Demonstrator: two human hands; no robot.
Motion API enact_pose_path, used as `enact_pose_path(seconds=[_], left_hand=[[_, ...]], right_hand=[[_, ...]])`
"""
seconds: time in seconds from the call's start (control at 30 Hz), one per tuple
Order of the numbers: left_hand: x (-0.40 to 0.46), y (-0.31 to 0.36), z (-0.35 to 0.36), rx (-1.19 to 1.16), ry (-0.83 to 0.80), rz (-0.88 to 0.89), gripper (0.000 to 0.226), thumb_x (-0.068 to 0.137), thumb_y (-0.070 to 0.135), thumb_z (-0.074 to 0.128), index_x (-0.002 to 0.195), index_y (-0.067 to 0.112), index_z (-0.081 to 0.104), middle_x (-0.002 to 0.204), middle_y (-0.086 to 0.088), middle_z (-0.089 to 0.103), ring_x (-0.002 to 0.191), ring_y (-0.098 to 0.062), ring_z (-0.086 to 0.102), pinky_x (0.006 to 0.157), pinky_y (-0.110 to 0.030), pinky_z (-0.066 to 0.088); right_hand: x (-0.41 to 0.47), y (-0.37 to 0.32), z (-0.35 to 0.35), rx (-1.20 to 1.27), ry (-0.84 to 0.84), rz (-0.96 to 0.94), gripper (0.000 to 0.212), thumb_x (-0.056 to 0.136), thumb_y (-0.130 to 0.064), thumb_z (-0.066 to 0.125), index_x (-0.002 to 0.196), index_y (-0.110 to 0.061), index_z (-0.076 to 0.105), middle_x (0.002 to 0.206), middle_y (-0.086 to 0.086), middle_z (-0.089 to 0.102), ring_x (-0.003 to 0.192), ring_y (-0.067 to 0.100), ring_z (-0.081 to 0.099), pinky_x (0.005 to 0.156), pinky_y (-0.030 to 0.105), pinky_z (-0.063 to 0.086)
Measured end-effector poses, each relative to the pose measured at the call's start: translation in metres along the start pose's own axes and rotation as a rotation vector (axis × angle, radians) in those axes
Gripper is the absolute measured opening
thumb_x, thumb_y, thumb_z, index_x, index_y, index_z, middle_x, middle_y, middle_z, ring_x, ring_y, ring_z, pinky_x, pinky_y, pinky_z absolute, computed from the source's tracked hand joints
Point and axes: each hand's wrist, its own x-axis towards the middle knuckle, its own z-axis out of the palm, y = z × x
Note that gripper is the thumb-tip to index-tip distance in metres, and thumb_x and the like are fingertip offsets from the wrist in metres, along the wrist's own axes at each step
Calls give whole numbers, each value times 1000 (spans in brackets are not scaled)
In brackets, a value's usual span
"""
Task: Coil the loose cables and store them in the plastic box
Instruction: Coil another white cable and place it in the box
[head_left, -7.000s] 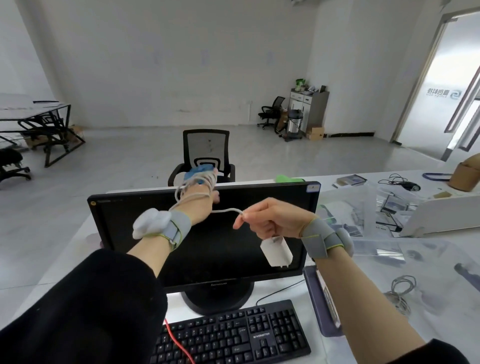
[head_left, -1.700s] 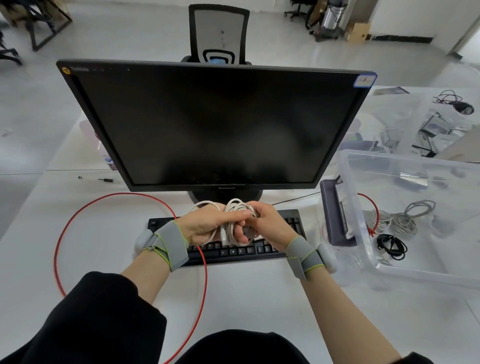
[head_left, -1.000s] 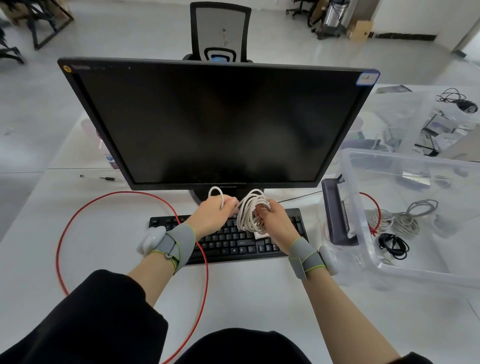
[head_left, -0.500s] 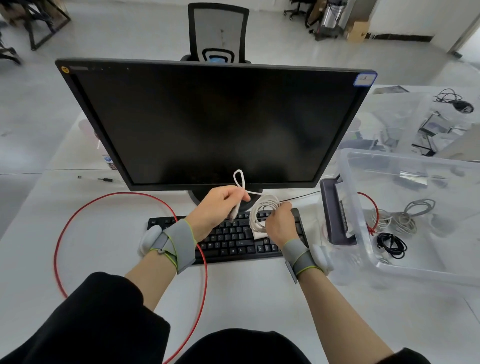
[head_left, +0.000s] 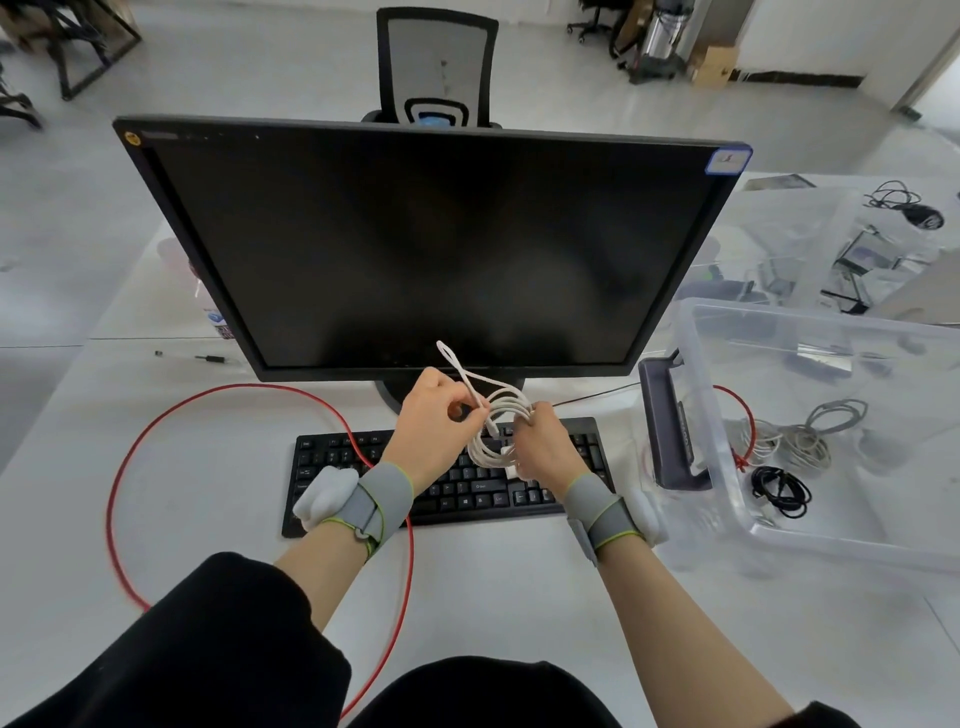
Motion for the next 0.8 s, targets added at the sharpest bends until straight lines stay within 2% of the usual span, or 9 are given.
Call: enact_pose_path(seconds=[0.07, 0.13, 0.27, 0.4, 0.47, 0.53, 0.63, 0.73, 0.8], left_hand=[[-1, -1, 4, -55, 16, -10, 10, 88, 10, 61, 86, 20, 61, 103, -1, 49, 93, -13, 55, 79, -16, 46], [-2, 0, 6, -173, 18, -52, 16, 88, 5, 58, 86, 20, 55, 102, -2, 54, 94, -13, 59, 74, -12, 47], [0, 0, 7, -339, 0, -176, 21, 87, 4, 58, 93, 18, 43, 89, 0, 56, 73, -11, 52, 63, -18, 44], [3, -2, 7, -522, -16, -348, 30, 86, 7, 61, 107, 14, 42, 89, -11, 64, 78, -20, 58, 69, -28, 48], [3, -4, 4, -513, -61, -353, 32, 88, 12, 62, 112, 13, 42, 84, -5, 64, 74, -16, 58, 69, -26, 48], [3, -4, 0, -525, -142, -334, 37, 89, 22, 63, 116, 15, 39, 90, -3, 65, 77, -12, 58, 72, -25, 47], [2, 2, -2, -388, -220, -263, 32, 97, 39, 44, 119, 18, 33, 88, -1, 58, 78, -9, 53, 74, -22, 43], [5, 1, -5, -243, -127, -198, 25, 103, 37, 21, 111, 16, 32, 84, 0, 42, 72, -11, 43, 73, -27, 40], [10, -8, -15, -202, -58, -241, 27, 102, 39, 23, 106, 16, 36, 80, -1, 42, 68, -14, 42, 73, -33, 37]], right_hand=[[0, -3, 1, 82, -7, 3, 16, 98, -12, 30, 84, -13, 37, 73, 3, 41, 59, 15, 38, 51, 26, 34], [-1, -7, 0, 170, -27, -13, 23, 99, -9, 32, 77, -15, 36, 70, 4, 39, 55, 15, 37, 44, 23, 35], [-4, -14, -1, 318, -97, -68, 23, 100, -10, 36, 77, -12, 41, 70, 4, 44, 53, 13, 39, 36, 18, 35], [-5, -16, -3, 298, -131, -97, 24, 101, -13, 36, 78, -14, 43, 69, 4, 46, 51, 13, 39, 38, 20, 34], [-4, -16, -4, 242, -122, -99, 26, 101, -15, 37, 76, -14, 41, 68, 3, 44, 49, 13, 38, 39, 21, 34], [-3, -14, -5, 195, -116, -97, 25, 100, -15, 37, 76, -13, 41, 67, 3, 43, 47, 13, 38, 39, 21, 35], [-1, -14, -7, 223, -122, -79, 20, 101, -14, 36, 83, -8, 41, 68, 4, 43, 46, 14, 35, 34, 18, 32], [0, -16, -15, 303, -93, -41, 23, 101, -11, 36, 78, -11, 39, 68, 4, 43, 48, 15, 31, 32, 14, 27], [3, -16, -25, 403, -46, -12, 25, 100, -7, 36, 76, -13, 40, 66, 4, 43, 49, 14, 29, 32, 11, 24]])
